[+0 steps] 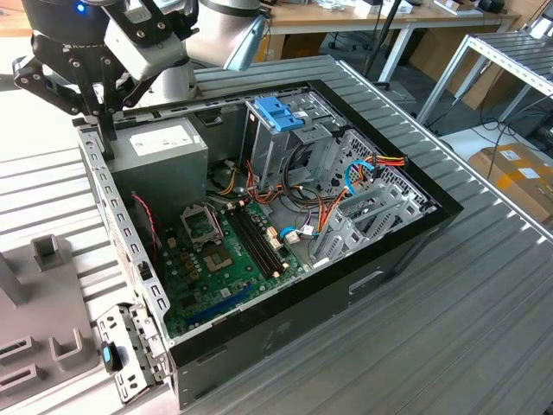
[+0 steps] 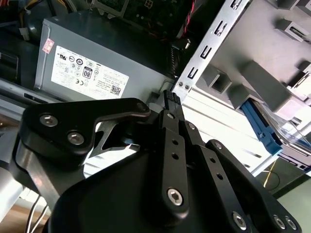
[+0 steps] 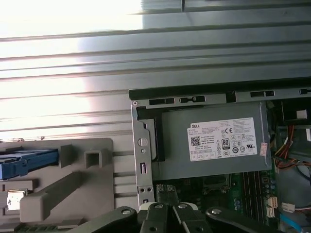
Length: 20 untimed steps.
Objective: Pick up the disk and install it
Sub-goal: 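Reach for the disk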
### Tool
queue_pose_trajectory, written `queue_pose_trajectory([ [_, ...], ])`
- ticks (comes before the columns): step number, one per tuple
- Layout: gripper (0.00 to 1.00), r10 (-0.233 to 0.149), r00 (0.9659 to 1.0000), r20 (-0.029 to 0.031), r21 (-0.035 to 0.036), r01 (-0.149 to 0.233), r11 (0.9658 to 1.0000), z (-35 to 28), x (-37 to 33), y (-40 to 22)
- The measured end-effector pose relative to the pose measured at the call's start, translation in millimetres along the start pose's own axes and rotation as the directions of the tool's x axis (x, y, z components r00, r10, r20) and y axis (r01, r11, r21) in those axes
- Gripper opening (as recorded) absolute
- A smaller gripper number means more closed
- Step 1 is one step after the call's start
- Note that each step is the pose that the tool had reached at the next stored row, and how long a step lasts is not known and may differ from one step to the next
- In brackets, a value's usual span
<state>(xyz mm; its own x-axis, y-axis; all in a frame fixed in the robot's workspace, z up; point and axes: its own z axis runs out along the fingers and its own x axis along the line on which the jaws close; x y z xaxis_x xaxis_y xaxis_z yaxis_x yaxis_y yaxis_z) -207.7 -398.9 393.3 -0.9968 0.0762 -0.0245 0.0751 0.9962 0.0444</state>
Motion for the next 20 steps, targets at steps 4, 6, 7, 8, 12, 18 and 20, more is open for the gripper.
queue_pose_trajectory([
  [4,0.11,0.0,1.0,0.0,0.0,0.0,1.0,-0.1,4.4,-0.3],
  [6,0.11,0.0,1.0,0.0,0.0,0.0,1.0,-0.2,6.7,-0.5],
  [7,0.11,0.0,1.0,0.0,0.0,0.0,1.0,-0.2,7.8,-0.6],
  [8,0.11,0.0,1.0,0.0001,-0.0001,0.0,1.0,-0.2,8.7,-0.7],
  [12,0.11,0.0,1.0,0.0,0.0,0.0,1.0,-0.4,14.0,-1.1],
  [18,0.11,0.0,1.0,0.0,0.0001,0.0,1.0,-0.6,21.0,-1.6],
  [20,0.11,0.0,1.0,-0.0001,0.0,0.0,1.0,-0.7,23.1,-1.7],
])
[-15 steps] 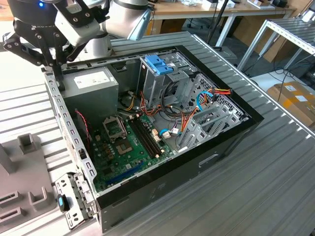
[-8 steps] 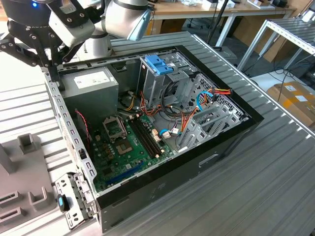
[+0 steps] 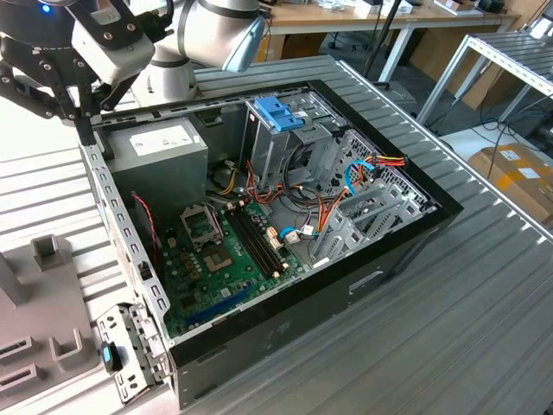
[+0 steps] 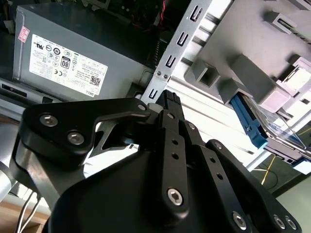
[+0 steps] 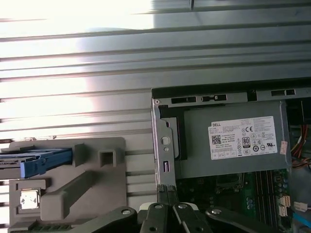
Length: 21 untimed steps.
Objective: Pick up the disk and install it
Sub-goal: 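Reach for the disk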
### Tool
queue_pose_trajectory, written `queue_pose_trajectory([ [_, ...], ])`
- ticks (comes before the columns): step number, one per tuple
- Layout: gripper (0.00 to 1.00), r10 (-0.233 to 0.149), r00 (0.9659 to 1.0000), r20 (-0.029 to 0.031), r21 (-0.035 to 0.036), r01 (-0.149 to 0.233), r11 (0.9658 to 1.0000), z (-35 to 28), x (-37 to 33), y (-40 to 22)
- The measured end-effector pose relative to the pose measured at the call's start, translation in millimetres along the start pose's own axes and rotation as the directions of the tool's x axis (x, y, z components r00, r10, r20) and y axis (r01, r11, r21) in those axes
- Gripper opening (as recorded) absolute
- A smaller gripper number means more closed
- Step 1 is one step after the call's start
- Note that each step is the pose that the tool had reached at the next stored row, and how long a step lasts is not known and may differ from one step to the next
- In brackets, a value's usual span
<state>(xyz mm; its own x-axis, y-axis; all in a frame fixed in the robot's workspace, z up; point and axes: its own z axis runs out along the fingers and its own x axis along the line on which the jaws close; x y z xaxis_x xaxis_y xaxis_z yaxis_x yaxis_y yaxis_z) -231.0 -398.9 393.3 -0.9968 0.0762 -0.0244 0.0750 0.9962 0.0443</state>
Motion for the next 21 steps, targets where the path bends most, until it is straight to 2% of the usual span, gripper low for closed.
queue_pose_trajectory([
  [21,0.11,0.0,1.0,0.0,0.0,0.0,1.0,-0.7,23.4,-1.8],
])
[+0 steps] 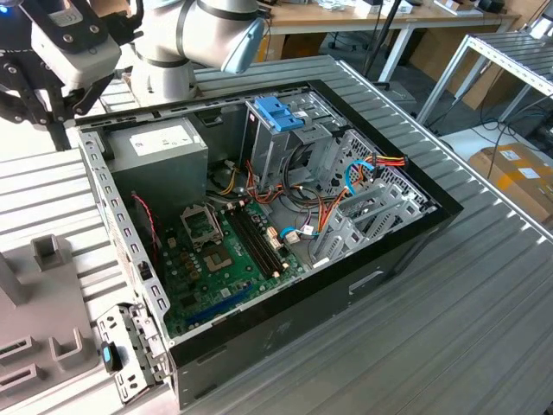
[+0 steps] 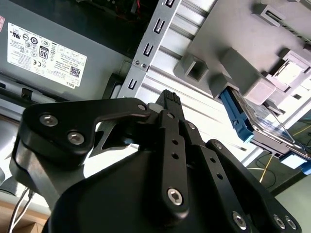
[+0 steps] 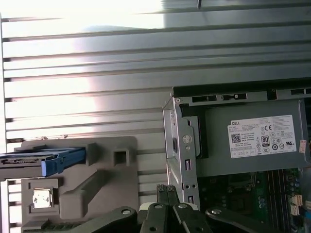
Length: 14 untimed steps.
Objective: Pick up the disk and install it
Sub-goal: 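Reach for the disk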
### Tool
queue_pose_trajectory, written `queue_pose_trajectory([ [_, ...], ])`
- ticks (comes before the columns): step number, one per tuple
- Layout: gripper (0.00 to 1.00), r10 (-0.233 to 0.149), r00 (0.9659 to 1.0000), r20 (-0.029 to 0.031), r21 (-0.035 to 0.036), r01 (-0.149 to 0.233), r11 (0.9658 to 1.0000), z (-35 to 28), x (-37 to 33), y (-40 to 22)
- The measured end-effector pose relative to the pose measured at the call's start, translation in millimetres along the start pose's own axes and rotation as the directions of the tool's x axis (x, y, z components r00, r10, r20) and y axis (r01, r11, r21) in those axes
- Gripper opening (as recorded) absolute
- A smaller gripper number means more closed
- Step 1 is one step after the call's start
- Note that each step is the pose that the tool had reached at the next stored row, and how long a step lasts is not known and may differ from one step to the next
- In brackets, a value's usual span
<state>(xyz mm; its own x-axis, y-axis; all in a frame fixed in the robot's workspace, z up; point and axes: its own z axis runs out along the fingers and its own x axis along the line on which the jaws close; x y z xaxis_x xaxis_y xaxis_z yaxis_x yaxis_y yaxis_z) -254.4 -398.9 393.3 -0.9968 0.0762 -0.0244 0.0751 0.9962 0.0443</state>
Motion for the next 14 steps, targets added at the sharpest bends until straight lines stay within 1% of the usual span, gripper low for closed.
queue_pose_trajectory([
  [6,0.11,0.0,1.0,0.0,-0.0001,0.0,1.0,-0.1,5.8,-0.4],
  [9,0.11,0.0,1.0,0.0,-0.0001,0.0,1.0,-0.3,10.7,-0.8],
  [14,0.11,0.0,1.0,0.0,0.0,0.0,1.0,-0.4,15.7,-1.2],
])
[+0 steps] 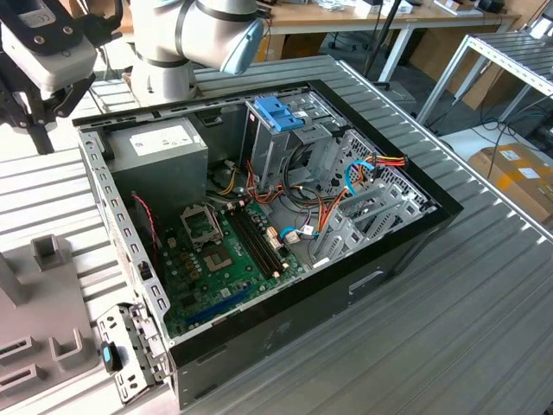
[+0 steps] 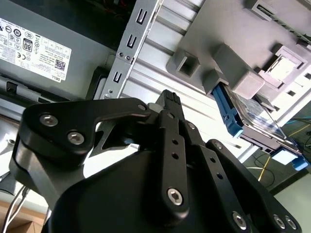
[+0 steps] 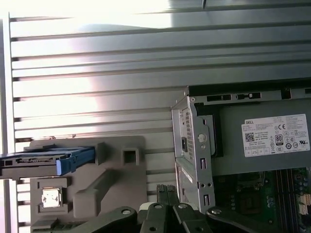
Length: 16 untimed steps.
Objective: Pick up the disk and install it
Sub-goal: 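Reach for the disk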
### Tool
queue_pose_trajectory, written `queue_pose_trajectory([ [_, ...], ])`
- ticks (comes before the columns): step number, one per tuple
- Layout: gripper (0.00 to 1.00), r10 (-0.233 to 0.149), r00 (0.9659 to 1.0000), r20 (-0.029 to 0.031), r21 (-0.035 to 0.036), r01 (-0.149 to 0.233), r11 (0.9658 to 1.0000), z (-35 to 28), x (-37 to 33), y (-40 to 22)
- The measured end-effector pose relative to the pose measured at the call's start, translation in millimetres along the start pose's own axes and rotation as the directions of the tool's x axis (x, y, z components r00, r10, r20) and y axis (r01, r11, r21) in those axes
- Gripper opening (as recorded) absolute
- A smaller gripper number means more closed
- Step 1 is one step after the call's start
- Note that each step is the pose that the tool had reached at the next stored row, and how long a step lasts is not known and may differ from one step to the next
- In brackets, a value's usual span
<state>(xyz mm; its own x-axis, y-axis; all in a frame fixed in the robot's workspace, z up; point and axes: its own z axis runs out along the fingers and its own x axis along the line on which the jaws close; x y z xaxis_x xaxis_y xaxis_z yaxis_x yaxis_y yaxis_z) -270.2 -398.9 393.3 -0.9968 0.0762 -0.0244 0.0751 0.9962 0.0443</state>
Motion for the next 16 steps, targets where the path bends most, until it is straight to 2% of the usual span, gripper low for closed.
queue_pose_trajectory([
  [6,0.11,0.0,1.0,0.0,-0.0001,0.0,1.0,-0.1,6.1,-0.5],
  [8,0.11,0.0,1.0,0.0001,-0.0001,0.0,1.0,-0.3,10.5,-0.8],
  [16,0.11,0.0,1.0,0.0,0.0,0.0,1.0,-0.6,20.3,-1.5],
])
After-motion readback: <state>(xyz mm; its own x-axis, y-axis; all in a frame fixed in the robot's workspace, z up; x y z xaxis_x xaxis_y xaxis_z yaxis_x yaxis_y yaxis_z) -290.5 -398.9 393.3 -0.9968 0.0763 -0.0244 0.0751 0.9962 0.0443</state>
